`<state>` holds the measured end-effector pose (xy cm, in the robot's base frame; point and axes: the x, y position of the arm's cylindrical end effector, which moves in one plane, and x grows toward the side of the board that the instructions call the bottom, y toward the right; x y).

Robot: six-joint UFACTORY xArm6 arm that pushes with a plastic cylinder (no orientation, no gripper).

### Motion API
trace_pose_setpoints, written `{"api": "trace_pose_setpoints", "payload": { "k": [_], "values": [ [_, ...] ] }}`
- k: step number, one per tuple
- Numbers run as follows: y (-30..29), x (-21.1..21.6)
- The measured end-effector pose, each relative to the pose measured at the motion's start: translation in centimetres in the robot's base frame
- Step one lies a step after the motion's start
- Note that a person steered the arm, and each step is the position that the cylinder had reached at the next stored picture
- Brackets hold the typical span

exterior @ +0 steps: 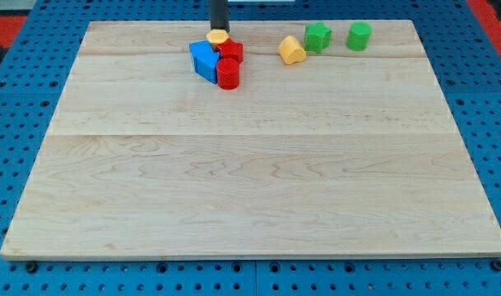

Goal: Push the green blocks towards the top right side of the board

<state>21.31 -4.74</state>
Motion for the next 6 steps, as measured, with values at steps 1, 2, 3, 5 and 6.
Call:
{"api": "trace_pose_setpoints", "payload": {
  "k": [1, 2, 3, 5, 6],
  "values": [
    [3.3, -0.1],
    [10.9, -0.1],
    [10.0, 1.0],
    [13.4, 2.0],
    [17.5, 2.2]
  ]
}}
